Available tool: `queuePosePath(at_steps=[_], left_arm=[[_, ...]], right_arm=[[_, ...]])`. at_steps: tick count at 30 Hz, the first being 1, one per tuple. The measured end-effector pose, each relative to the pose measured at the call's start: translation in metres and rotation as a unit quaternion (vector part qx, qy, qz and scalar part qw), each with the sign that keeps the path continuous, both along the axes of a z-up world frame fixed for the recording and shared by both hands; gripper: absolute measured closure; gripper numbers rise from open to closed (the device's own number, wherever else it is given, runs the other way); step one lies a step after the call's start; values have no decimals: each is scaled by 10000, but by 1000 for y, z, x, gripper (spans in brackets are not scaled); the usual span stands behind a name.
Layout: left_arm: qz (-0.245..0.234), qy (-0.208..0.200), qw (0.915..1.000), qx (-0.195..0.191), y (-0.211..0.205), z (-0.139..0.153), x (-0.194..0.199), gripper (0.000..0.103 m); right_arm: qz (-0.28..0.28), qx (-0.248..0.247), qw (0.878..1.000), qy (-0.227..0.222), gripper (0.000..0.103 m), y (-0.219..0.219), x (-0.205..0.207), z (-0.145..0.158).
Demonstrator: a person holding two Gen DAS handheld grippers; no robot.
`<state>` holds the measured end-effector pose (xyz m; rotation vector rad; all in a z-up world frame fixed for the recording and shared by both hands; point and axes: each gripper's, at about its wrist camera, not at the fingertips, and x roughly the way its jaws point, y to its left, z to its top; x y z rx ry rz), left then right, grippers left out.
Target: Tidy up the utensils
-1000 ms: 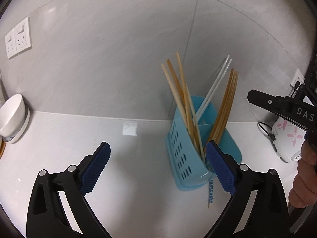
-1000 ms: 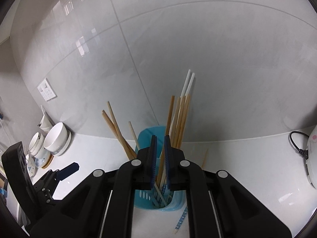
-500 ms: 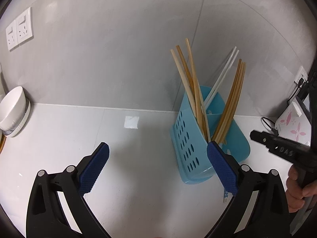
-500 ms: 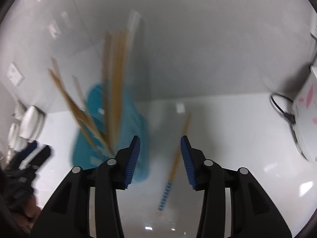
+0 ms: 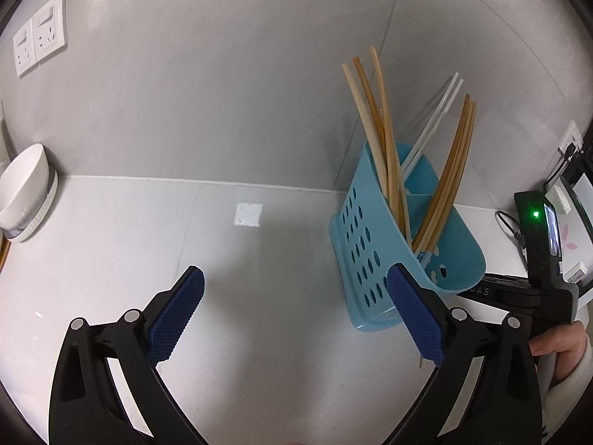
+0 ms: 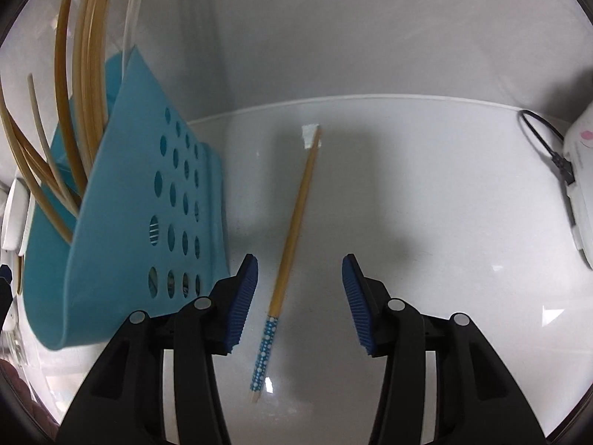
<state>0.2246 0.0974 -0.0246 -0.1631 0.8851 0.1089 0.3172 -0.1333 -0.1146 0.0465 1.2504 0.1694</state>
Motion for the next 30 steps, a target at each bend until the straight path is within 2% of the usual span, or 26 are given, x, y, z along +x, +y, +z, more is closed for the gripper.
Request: queuePosePath(at_steps=[4, 9, 11, 14, 23, 30], left_arm=[[9, 71, 10000, 7, 1, -4, 0, 6], [22, 128, 9999, 14, 2, -7, 3, 6], [21, 150, 9999, 14, 1, -8, 4, 6], [-2, 161, 9999, 38, 0, -8, 5, 6], [-1, 167, 9998, 48, 0, -6, 6, 6], [7, 125, 9999, 61, -3, 1, 4, 6]], right_arm=[[68, -96, 9999, 69, 62, 4, 3, -11], [144, -238, 9993, 254, 77, 7, 2, -21], [178, -285, 9988, 343, 87, 8, 2, -25], [110, -402, 9980, 474, 94, 8, 3, -29], [-79, -393, 9975, 575, 96, -3, 8, -31], [-167, -107, 9996, 199, 96, -4, 9, -6]])
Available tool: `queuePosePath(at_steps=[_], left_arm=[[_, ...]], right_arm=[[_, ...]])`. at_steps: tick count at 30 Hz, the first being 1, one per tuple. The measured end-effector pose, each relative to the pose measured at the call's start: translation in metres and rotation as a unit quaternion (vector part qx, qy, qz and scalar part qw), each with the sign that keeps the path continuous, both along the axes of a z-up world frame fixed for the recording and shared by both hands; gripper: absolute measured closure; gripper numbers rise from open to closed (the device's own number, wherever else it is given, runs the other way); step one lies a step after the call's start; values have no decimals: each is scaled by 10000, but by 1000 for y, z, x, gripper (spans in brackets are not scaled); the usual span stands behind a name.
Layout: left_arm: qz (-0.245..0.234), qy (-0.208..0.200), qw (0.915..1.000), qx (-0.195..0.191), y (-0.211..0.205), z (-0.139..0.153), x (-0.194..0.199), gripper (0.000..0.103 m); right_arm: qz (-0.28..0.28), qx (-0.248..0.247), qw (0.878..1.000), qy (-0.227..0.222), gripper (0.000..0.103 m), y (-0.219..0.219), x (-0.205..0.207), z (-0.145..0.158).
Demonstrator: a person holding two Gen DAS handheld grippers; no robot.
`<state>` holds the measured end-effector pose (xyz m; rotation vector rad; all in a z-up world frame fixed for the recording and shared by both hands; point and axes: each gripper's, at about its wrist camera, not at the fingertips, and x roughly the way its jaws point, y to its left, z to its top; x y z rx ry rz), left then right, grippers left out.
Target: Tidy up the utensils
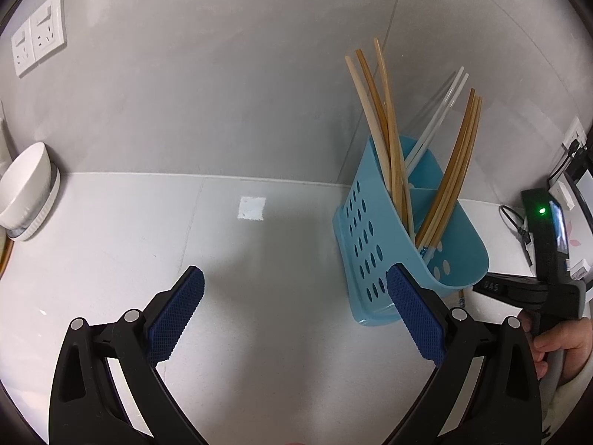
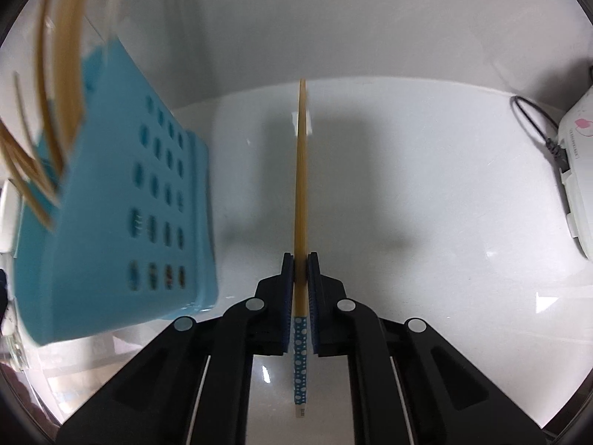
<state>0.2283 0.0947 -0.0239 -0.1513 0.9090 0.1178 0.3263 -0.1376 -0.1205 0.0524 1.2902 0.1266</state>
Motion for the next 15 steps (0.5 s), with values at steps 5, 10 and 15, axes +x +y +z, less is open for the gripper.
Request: queuePosePath(at_steps=[5, 10, 15], left_arm=[[-38, -69, 10000, 4, -2, 7, -5, 6], [-68, -141, 9999, 31, -4, 15, -10, 6], [-101, -180, 9998, 62, -5, 20, -13, 6]], right_arm=[[-38, 243, 9980, -577, 96, -6, -9, 36], [-65, 587, 9908, -1219, 96, -13, -18, 80], [-1, 864, 9803, -1777, 96, -15, -19, 131]])
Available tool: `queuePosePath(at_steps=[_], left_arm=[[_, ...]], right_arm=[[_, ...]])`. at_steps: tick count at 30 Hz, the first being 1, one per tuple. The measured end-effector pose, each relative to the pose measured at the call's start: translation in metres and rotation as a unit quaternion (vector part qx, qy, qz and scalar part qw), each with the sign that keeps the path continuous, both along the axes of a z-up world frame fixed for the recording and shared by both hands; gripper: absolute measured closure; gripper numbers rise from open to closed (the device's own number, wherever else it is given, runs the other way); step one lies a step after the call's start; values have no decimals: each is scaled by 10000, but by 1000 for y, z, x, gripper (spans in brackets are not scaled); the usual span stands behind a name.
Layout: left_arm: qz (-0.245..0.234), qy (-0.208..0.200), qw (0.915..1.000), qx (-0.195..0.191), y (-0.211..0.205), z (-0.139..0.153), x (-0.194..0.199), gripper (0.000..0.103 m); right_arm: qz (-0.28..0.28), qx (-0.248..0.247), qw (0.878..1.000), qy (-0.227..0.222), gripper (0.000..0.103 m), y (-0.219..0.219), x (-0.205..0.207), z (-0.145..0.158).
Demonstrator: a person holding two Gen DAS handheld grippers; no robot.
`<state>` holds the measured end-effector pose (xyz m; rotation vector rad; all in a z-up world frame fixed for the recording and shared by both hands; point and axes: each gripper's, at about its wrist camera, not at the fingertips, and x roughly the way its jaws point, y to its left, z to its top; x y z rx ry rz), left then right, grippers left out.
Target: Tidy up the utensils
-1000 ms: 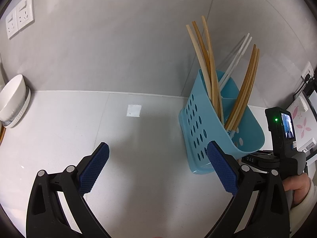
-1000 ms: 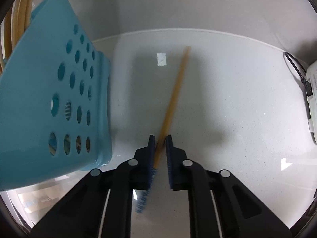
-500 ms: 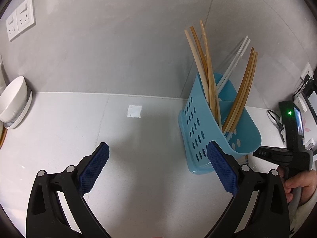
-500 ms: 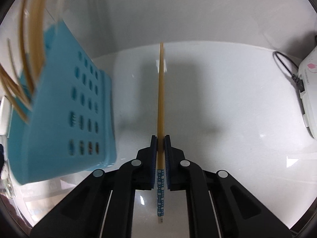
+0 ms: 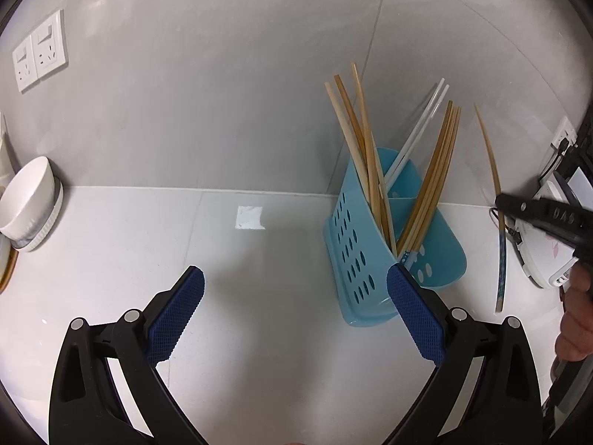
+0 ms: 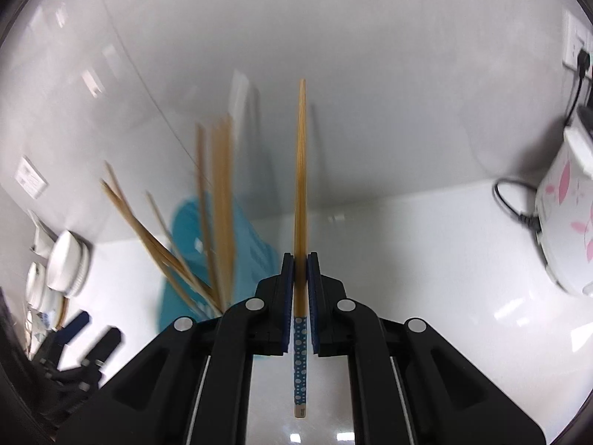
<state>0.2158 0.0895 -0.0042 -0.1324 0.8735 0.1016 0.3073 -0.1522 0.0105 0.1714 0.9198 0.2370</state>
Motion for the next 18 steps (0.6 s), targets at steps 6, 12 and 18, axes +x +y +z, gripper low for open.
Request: queuePosePath(at_steps=[6, 12, 18], left_arm=[[14, 22, 10000, 3, 3, 4, 0, 6], [37, 45, 10000, 7, 6, 4, 0, 6], [70, 128, 9999, 11, 9, -1, 2, 6]], right_arm=[[115, 262, 9978, -601, 96, 12, -6, 29], [241, 392, 9919, -1184, 96, 29, -18, 49], [314, 436, 9858, -1593, 96, 49, -26, 48]])
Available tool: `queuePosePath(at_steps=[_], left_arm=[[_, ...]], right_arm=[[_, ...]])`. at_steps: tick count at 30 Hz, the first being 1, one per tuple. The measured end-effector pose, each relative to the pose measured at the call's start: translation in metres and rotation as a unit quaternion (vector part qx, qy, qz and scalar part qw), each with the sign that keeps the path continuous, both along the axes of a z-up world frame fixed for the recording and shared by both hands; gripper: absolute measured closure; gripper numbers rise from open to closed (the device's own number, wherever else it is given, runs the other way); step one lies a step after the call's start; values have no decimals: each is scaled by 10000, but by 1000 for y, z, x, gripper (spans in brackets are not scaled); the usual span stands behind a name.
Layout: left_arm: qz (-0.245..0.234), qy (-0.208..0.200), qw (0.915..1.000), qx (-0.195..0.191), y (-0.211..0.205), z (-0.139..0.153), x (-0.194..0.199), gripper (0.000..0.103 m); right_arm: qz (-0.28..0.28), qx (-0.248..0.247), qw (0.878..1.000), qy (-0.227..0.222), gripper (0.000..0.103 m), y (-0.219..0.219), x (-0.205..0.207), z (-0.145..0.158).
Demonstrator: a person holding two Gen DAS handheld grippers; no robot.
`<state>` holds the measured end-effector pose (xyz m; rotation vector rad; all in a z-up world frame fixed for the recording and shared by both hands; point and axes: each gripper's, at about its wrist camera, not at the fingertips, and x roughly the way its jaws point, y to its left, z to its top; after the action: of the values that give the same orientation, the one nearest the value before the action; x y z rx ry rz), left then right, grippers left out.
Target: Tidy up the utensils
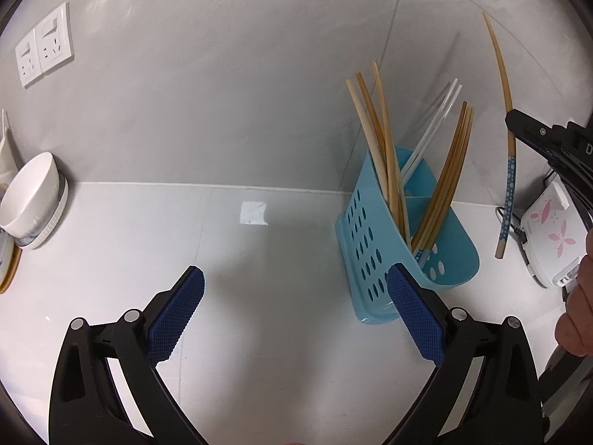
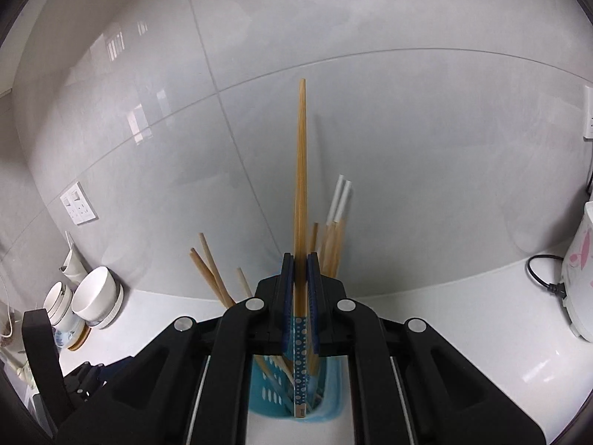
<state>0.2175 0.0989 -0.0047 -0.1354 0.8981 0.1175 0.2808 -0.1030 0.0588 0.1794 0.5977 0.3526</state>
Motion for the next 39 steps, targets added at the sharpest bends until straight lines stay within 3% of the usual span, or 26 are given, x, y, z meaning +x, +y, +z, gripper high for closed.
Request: queuePosePath(at_steps=[10, 31, 36, 39], left_arm=[[61, 86, 9999, -18, 6, -7, 2, 6], [83, 132, 9999, -7, 3, -9, 7, 6], [68, 92, 9999, 7, 1, -6, 6, 6], [52, 22, 10000, -7, -1, -3, 4, 6]], right_arm=[[-118, 45, 9992, -385, 96, 11, -4, -30], [-7, -365, 9993, -97, 96, 30, -12, -83], [3, -462, 9989, -99, 93, 31, -16, -80], [19, -458, 9989, -132, 77, 29, -20, -72]])
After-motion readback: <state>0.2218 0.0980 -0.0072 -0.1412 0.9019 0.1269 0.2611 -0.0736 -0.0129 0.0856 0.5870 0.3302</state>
